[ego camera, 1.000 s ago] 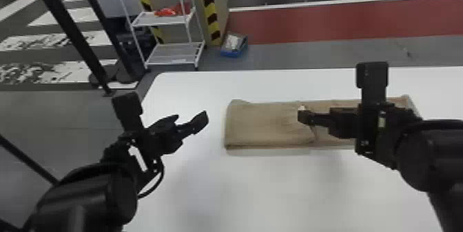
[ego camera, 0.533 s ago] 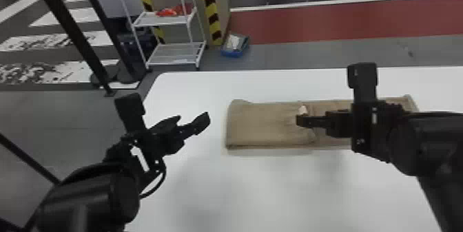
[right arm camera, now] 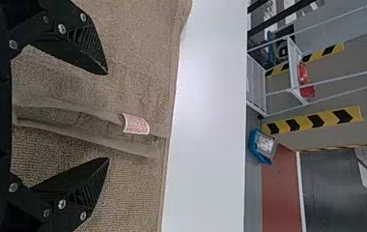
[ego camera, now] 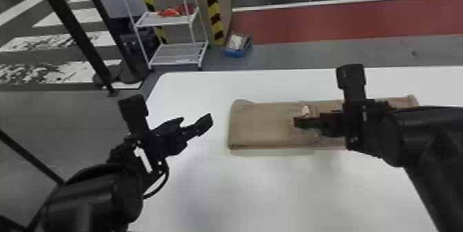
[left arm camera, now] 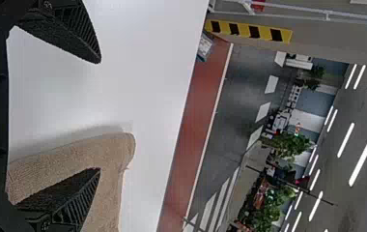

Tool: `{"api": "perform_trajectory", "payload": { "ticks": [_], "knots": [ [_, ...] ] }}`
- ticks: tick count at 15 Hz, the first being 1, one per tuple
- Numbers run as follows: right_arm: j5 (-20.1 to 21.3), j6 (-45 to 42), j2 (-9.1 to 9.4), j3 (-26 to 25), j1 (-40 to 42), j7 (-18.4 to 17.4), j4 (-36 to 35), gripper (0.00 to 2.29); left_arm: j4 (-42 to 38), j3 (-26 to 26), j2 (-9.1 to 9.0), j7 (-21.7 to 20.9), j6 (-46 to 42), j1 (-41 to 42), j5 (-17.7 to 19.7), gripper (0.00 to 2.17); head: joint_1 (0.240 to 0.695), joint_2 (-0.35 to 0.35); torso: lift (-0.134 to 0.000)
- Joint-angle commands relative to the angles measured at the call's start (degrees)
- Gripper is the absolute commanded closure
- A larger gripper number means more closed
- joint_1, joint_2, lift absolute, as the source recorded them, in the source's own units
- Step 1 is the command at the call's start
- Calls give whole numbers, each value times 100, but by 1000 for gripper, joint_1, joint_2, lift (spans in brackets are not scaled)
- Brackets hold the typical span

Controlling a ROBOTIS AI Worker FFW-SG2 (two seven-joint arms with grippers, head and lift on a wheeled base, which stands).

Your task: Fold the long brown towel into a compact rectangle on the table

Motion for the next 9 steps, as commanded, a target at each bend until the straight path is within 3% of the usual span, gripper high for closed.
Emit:
{"api": "perform_trajectory", "payload": {
  "ticks": [1, 7, 9],
  "knots": [
    [15, -1, 5, 70, -91, 4, 153, 370, 16, 9, -15, -16, 0, -4, -5, 87, 695, 231, -123],
    [24, -1, 5, 132, -205, 12, 285, 768, 43, 17, -15, -16, 18, -4, 4, 90, 695, 234, -123],
    [15, -1, 5, 132, -196, 12, 285, 768, 78, 17, -15, -16, 18, -4, -5, 90, 695, 235, -123]
  ]
}}
